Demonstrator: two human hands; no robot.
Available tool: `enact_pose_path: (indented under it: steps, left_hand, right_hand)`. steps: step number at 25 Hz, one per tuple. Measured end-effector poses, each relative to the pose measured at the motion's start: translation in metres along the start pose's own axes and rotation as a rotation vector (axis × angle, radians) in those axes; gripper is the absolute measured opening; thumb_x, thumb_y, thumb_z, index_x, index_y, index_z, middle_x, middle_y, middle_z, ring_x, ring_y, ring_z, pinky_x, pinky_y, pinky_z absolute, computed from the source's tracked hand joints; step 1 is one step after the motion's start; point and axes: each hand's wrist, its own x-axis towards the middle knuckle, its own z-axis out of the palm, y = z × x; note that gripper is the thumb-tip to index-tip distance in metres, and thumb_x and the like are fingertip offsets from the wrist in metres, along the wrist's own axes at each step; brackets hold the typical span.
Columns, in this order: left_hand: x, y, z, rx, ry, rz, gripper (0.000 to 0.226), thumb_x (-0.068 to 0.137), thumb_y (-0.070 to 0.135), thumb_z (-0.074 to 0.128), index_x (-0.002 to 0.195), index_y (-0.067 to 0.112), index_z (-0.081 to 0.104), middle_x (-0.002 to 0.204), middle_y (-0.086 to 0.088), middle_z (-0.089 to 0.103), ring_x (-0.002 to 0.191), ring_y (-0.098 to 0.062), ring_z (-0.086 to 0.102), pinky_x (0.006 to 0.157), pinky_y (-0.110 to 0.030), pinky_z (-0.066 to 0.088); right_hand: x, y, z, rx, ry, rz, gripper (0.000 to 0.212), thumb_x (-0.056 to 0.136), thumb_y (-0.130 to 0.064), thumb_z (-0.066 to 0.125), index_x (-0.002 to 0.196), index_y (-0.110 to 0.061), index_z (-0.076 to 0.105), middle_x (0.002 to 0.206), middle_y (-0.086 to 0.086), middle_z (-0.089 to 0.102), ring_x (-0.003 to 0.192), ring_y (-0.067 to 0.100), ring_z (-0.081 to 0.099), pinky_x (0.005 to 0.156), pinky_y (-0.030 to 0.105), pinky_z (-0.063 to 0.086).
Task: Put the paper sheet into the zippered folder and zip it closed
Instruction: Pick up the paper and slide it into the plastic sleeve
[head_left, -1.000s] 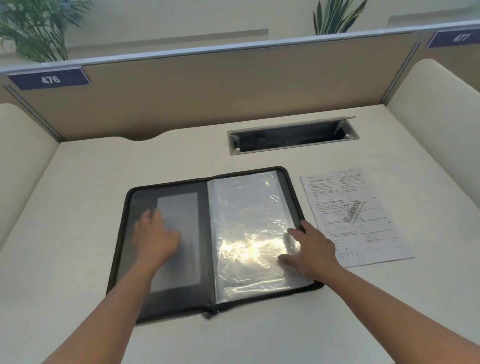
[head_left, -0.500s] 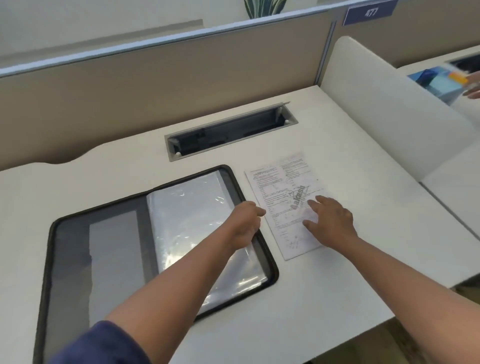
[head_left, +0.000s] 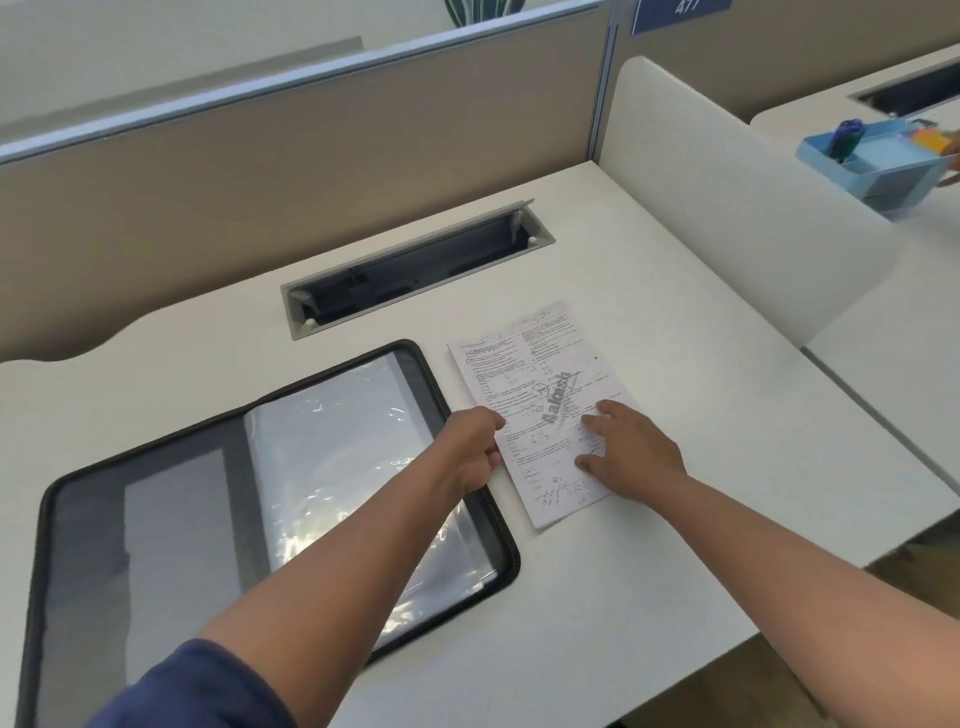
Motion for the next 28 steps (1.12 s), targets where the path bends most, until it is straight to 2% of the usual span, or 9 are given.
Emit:
enact_pose_path:
  steps: [2,4,9,12,15,19,21,23,28]
  left_hand:
    - [0.0,0.0,0.007,0.031,0.034,0.014,0.018,0.096,0.001,0.05,0.099,0.013,0.063,0.103,-0.004,0.074,0.094,-0.019,0.069,0.067,-0.025,0.05]
    - [0.004,-0.003,0.012,0.05,0.044,0.063,0.023,0.096,0.0,0.048,0.093,0.016,0.064,0.099,-0.001,0.073,0.096,-0.018,0.067,0.076,-0.029,0.049]
    - [0.01,-0.014,0.021,-0.018,-0.012,0.123,0.026,0.099,-0.002,0.045,0.106,0.016,0.064,0.108,-0.006,0.073,0.099,-0.028,0.07,0.085,-0.048,0.061]
    - [0.008,-0.019,0.021,0.041,0.032,0.206,0.03,0.097,-0.001,0.043,0.103,0.02,0.063,0.108,-0.003,0.073,0.098,-0.026,0.07,0.083,-0.046,0.061]
    - [-0.003,-0.014,0.013,0.127,0.027,0.378,0.023,0.1,0.009,0.047,0.104,0.024,0.064,0.105,0.003,0.074,0.089,-0.018,0.074,0.065,-0.034,0.063]
    - [-0.018,0.006,-0.006,0.158,-0.043,0.56,0.021,0.104,0.015,0.049,0.115,0.025,0.064,0.104,0.008,0.077,0.082,-0.01,0.076,0.058,-0.025,0.059]
    - [-0.024,0.014,-0.013,0.176,-0.097,0.641,0.022,0.106,0.015,0.048,0.119,0.023,0.063,0.106,0.007,0.077,0.088,-0.012,0.075,0.061,-0.024,0.059]
    - [-0.029,0.023,-0.017,0.173,-0.128,0.719,0.022,0.106,0.015,0.047,0.12,0.021,0.063,0.11,0.006,0.075,0.093,-0.012,0.073,0.067,-0.025,0.06]
    - [-0.033,0.049,-0.017,0.164,-0.114,0.879,0.02,0.104,0.012,0.052,0.113,0.023,0.067,0.117,-0.002,0.072,0.108,-0.021,0.068,0.086,-0.037,0.06]
  right_hand:
    - [0.0,0.0,-0.001,0.0,-0.002,0.003,0.069,0.088,-0.053,0.067,0.151,-0.036,0.043,0.165,-0.013,0.026,0.151,0.014,0.024,0.112,0.042,0.037]
    - [0.0,0.0,0.0,-0.001,-0.005,0.009,0.069,0.088,-0.053,0.066,0.151,-0.037,0.043,0.165,-0.014,0.026,0.151,0.014,0.023,0.112,0.042,0.037]
    - [0.0,0.002,0.001,-0.028,-0.014,0.001,0.07,0.09,-0.054,0.064,0.153,-0.035,0.04,0.166,-0.012,0.024,0.152,0.015,0.021,0.114,0.041,0.035]
    - [0.001,0.001,0.002,0.028,-0.041,-0.004,0.072,0.09,-0.05,0.066,0.153,-0.031,0.04,0.167,-0.006,0.023,0.153,0.018,0.02,0.119,0.043,0.031]
    - [0.003,-0.002,-0.002,0.3,0.104,0.051,0.082,0.086,-0.043,0.074,0.155,-0.024,0.036,0.167,0.003,0.022,0.151,0.025,0.024,0.12,0.045,0.029]
    - [0.01,-0.008,-0.034,0.999,0.327,0.154,0.098,0.083,-0.031,0.083,0.159,-0.022,0.022,0.165,0.006,0.029,0.149,0.023,0.031,0.117,0.046,0.034]
    - [0.012,-0.008,-0.053,1.295,0.269,0.032,0.084,0.085,-0.018,0.082,0.154,-0.016,0.034,0.15,0.011,0.054,0.135,0.027,0.053,0.108,0.049,0.047]
    - [0.011,-0.009,-0.07,1.421,0.215,-0.128,0.052,0.083,-0.007,0.08,0.132,-0.008,0.06,0.122,0.012,0.074,0.111,0.031,0.071,0.091,0.046,0.06]
    - [0.004,-0.013,-0.088,1.422,0.256,-0.298,0.028,0.078,-0.004,0.078,0.102,-0.016,0.079,0.111,0.009,0.078,0.1,0.029,0.073,0.081,0.038,0.061]
